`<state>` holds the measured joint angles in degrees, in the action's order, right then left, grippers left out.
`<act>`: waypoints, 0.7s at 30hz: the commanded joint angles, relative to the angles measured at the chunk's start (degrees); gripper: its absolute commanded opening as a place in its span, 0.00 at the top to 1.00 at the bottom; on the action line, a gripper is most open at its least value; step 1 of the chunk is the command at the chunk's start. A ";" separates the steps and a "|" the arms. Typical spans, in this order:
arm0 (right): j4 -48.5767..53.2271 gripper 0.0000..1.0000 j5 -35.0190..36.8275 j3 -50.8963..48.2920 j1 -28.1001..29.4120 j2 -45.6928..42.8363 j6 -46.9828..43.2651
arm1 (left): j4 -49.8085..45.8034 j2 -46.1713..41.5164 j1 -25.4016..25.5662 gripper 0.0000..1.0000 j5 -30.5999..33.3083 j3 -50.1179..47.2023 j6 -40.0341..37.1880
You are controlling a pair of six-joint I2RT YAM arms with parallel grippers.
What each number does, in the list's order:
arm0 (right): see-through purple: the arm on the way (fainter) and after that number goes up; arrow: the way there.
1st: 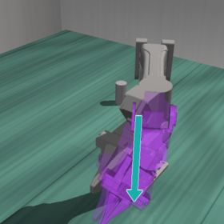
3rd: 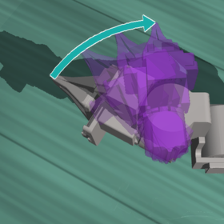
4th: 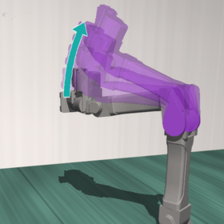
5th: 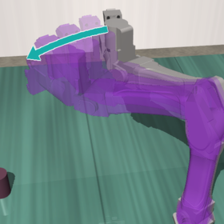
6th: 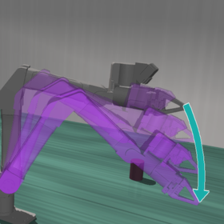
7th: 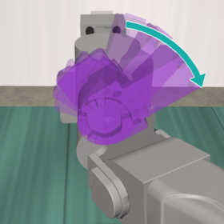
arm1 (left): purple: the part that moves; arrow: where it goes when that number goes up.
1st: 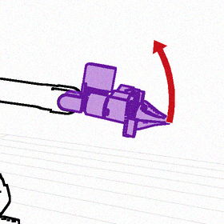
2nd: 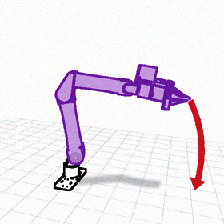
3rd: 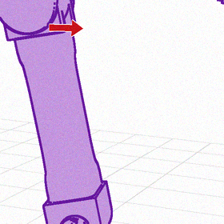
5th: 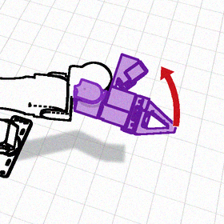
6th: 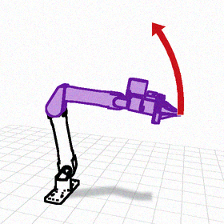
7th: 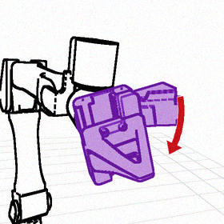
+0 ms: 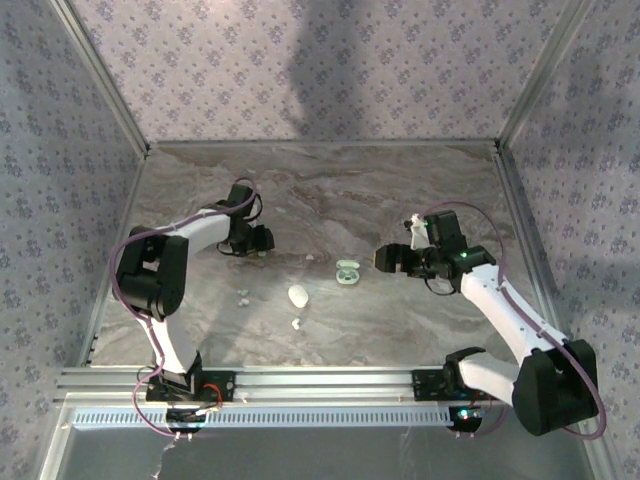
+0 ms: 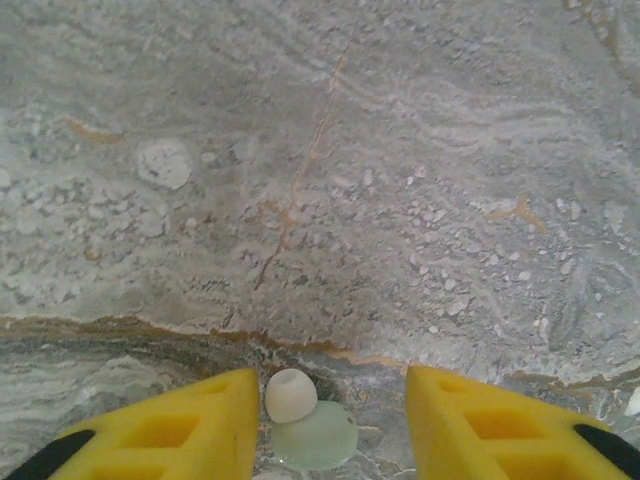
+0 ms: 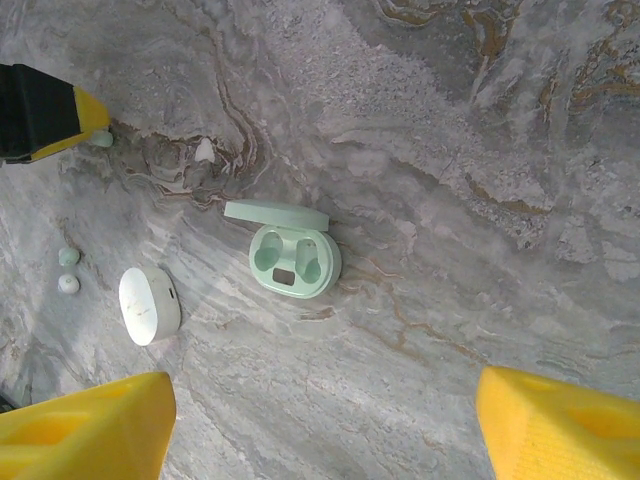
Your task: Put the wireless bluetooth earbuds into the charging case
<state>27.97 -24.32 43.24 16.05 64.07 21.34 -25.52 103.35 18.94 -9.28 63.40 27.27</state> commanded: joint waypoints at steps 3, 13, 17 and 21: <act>-0.78 0.23 -1.88 -0.44 -0.49 0.41 -0.67 | -1.99 0.61 1.52 0.65 2.22 0.05 0.02; -0.86 0.25 -2.45 -0.70 -0.52 0.52 -0.51 | -1.44 -1.23 4.29 0.74 3.30 -2.34 2.40; -0.77 0.25 -2.57 -0.84 -0.53 0.24 -0.45 | -0.61 -3.08 6.07 0.74 3.38 -4.08 4.29; -0.85 0.25 -2.78 -0.97 -0.54 -0.01 -0.43 | 0.11 -5.18 7.76 0.72 3.74 -5.94 6.29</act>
<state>27.11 -25.85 42.87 15.81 64.29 21.37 -24.58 100.71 25.45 -5.48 58.98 31.07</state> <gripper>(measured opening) 0.749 0.272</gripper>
